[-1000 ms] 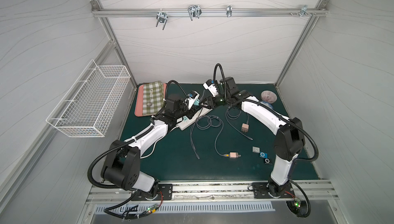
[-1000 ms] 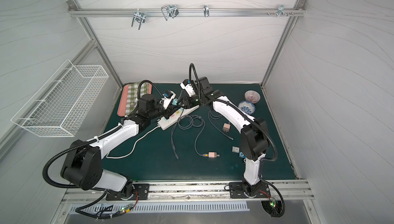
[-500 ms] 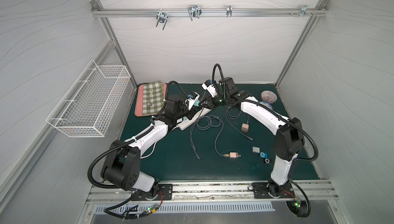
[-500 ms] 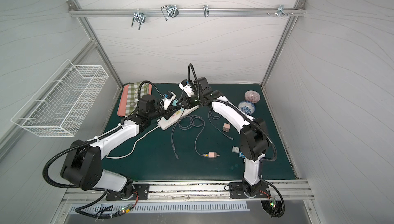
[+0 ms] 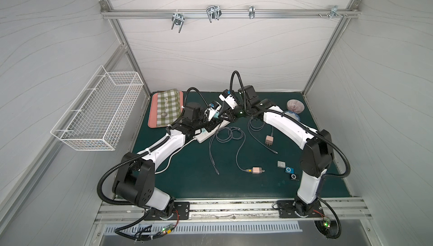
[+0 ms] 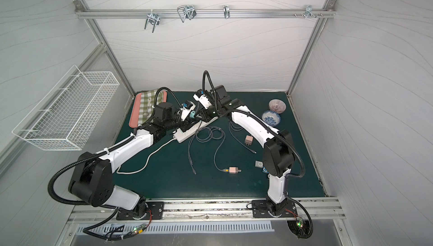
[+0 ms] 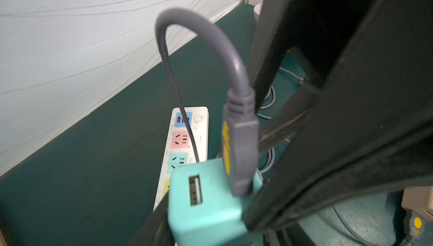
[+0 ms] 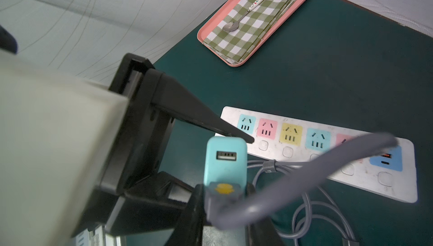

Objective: Charge mp3
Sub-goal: Pick up the plug from the center of the board.

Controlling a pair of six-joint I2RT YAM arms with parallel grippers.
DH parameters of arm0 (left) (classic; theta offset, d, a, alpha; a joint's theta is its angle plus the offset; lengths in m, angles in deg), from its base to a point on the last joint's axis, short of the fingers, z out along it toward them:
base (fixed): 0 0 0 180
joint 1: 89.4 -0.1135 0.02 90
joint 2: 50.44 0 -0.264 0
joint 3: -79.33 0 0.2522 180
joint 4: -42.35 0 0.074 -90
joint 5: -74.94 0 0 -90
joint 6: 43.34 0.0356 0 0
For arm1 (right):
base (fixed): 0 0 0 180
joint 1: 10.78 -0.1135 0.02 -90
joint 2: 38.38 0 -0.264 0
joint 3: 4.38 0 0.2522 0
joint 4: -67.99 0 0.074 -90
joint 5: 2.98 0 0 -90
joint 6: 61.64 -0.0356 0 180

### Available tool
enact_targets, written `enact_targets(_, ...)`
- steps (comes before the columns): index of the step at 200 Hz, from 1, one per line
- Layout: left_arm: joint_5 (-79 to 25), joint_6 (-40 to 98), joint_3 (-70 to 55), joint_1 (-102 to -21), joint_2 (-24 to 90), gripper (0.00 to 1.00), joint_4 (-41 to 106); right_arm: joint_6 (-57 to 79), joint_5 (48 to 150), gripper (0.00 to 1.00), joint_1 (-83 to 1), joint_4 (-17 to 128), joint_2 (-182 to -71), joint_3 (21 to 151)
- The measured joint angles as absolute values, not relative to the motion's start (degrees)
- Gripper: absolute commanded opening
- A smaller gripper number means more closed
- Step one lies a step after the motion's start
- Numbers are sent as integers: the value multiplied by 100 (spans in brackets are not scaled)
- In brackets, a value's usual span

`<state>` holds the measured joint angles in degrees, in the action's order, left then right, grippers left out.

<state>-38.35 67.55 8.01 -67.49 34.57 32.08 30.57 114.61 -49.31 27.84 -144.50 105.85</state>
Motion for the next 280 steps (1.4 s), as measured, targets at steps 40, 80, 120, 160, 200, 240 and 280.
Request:
enact_targets(40,-3907,6744,731,-6701,3501,55,3138,3145,11441,7,-4968,2764,-14450,10587)
enact_targets(80,-3883,6761,672,-6710,3592,38,2904,3265,11354,7,-4974,2638,-14450,10585)
enact_targets(120,-3852,6742,622,-6721,3634,31,2786,3278,11273,7,-4977,2565,-14450,10585)
enact_targets(160,-3870,6674,489,-6721,3702,19,2578,3291,11232,22,-4981,2563,-14450,10585)
enact_targets(200,-3887,6475,478,-6712,3706,12,2548,3224,11210,42,-4977,2620,-14450,10587)
enact_targets(240,-3902,6228,578,-6646,3704,9,3027,2738,11586,49,-4764,3062,-14273,10299)
enact_targets(280,-3861,5902,620,-6638,3702,9,3470,2520,11776,53,-4614,3322,-13957,9958)
